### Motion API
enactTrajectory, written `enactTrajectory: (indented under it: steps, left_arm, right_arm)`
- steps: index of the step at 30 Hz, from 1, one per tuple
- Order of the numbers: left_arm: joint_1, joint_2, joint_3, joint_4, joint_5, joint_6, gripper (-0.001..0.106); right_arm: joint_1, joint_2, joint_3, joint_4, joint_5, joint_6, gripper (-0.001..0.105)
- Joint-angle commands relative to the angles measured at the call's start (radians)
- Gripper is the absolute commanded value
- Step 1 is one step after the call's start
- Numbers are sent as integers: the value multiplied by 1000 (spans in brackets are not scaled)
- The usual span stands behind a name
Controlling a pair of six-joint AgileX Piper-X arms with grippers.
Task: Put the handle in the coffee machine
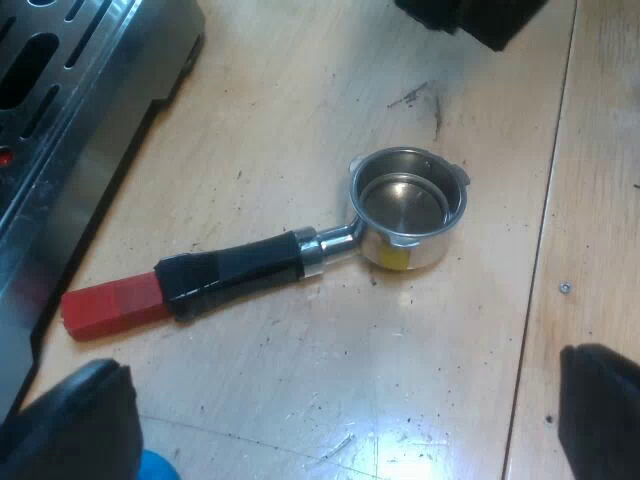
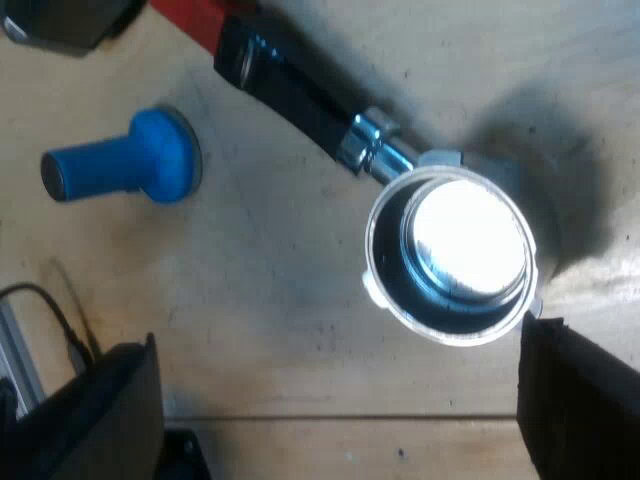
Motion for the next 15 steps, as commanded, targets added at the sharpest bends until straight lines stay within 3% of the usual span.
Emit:
enactTrajectory:
  steps: [1,9,10,11,15]
  left_arm:
    - [-7,1,-10,-1,-7,-5,86]
    - [-32,1,-10,-1,-7,-6,86]
    - [-45,1,-10,-1,-7,-10,86]
    - [-54,1,-10,-1,-7,-10,86]
    - [-54,1,-10,-1,-7,-10,86]
  right_arm:
    - [3,-4,-10,13,88,-2,74]
    - [3,-4,-10,2,50,7,74]
    - [3,-4,-10,5,42,29,74]
    - [3,1,-10,52,42,144,74]
    - [3,17,-10,76,27,184,74]
